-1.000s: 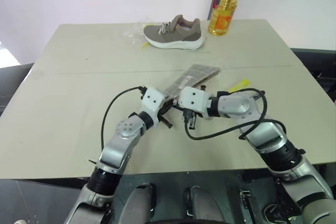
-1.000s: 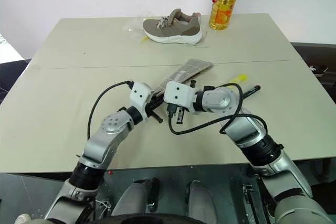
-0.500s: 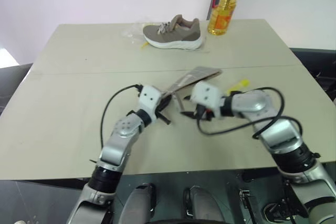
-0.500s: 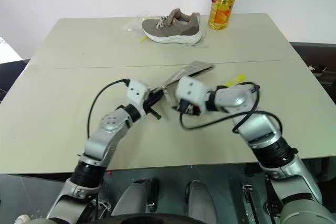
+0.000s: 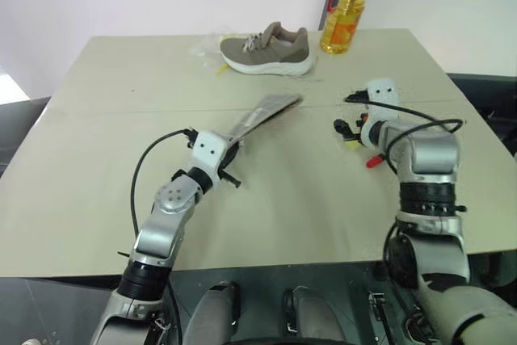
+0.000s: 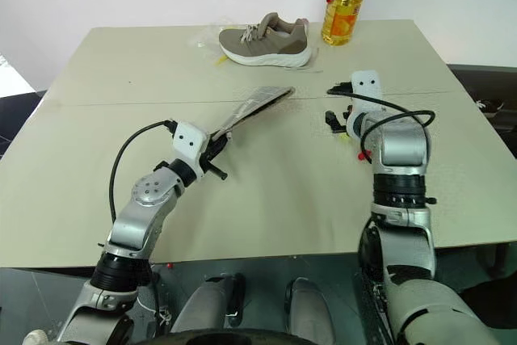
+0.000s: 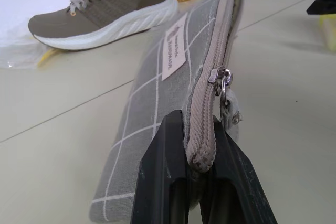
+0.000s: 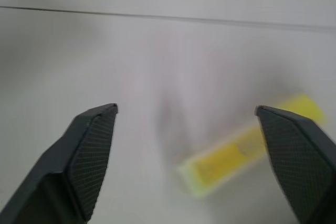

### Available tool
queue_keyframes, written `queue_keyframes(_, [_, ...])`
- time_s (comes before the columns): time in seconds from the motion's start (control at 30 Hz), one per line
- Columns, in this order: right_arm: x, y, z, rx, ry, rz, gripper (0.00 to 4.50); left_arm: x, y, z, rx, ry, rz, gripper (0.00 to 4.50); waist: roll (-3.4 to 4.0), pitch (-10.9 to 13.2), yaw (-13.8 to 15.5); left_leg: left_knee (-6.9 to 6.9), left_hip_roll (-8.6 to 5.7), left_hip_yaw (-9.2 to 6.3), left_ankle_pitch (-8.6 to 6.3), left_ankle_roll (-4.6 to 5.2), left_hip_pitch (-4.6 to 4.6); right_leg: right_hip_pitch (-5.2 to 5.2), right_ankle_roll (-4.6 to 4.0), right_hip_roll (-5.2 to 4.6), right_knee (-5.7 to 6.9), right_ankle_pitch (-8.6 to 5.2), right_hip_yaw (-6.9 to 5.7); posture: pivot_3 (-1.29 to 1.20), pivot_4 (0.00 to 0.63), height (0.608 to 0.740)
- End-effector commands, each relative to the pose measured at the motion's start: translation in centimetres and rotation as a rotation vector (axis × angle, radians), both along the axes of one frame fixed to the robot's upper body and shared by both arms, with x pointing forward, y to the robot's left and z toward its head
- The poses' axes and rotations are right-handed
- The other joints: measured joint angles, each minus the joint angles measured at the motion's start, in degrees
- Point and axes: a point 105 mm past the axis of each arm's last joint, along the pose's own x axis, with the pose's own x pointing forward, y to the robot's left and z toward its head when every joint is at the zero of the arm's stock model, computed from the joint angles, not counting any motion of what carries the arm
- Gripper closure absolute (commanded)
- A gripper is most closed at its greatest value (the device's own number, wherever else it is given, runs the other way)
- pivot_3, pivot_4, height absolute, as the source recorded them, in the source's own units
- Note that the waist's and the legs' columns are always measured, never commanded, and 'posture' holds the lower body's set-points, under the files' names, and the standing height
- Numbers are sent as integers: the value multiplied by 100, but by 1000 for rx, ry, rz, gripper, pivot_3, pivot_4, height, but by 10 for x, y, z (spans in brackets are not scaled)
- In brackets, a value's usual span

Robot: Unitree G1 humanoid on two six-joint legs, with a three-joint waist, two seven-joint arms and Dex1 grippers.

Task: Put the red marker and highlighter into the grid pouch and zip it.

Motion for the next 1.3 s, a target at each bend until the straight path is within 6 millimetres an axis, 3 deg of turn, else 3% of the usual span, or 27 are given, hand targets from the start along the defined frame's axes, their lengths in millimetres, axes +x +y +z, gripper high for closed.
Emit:
queue_keyframes(0.03, [6, -9, 16, -92, -76, -146, 33, -1, -4, 12, -14, -57, -7, 4500, 1, 0, -3, -1, 0, 0, 0, 0, 0, -1, 0, 0, 3, 0, 0, 0, 150, 731])
queue_keyframes(0.43, [7, -13, -35, 155, 132, -445, 33, -7, -5, 13, -39, -60, -12, 4500, 2, -1, -13, 2, 0, 2, 2, 3, 10, -7, 3, 6, 51, 1, -1, 0, 150, 731])
queue_keyframes(0.53, [11, -4, -38, 210, 140, -408, 823, -8, -4, 12, -40, -55, -6, 4500, 2, -1, -23, 3, 0, 4, 2, 4, 15, -4, 4, 8, 54, 1, -1, 0, 150, 731])
queue_keyframes(0.7, [15, 6, -33, 196, 112, -349, 3435, -9, -4, 11, -38, -51, -4, 4500, 2, -1, -32, 3, 3, 4, 3, 5, 19, -3, 4, 14, 58, 0, 0, 0, 150, 731])
queue_keyframes(0.73, [15, 7, -30, 190, 97, -330, 3671, -8, -3, 11, -38, -51, -2, 4500, 2, -1, -40, 3, 4, 4, 3, 5, 19, -3, 4, 15, 59, 0, 0, 0, 150, 731])
queue_keyframes(0.8, [16, 8, -21, 137, 54, -286, 3641, -7, 0, 11, -37, -51, 4, 4500, 2, -1, -56, 3, 5, 4, 3, 5, 19, -4, 4, 17, 59, 0, 0, 0, 150, 731])
queue_keyframes(0.9, [18, 11, -6, 91, -23, -189, 3641, -7, 6, 11, -35, -51, 15, 4500, 3, 0, -57, 2, 6, 3, 3, 5, 17, -8, 5, 20, 60, 0, 1, 0, 150, 731])
queue_keyframes(1.0, [15, 26, 20, -129, -171, 111, 3641, -6, 15, 11, -30, -50, 24, 4500, 7, 3, -42, 2, 6, 3, 3, 5, 15, -8, 6, 29, 58, -1, 1, 0, 150, 731])
queue_keyframes(1.17, [-14, 55, 32, -358, -279, 589, 3641, -2, 27, 11, -17, -45, 37, 4500, 4, 4, -47, 2, 6, 1, 2, 5, 16, -3, 15, 34, 48, -7, 1, 0, 150, 731])
queue_keyframes(1.3, [-29, 62, 39, -368, -324, 737, 3641, -1, 29, 12, -19, -42, 32, 4500, 0, 7, -51, 3, 16, -1, 2, 5, 17, -4, 16, 38, 48, -8, 3, 0, 150, 731])
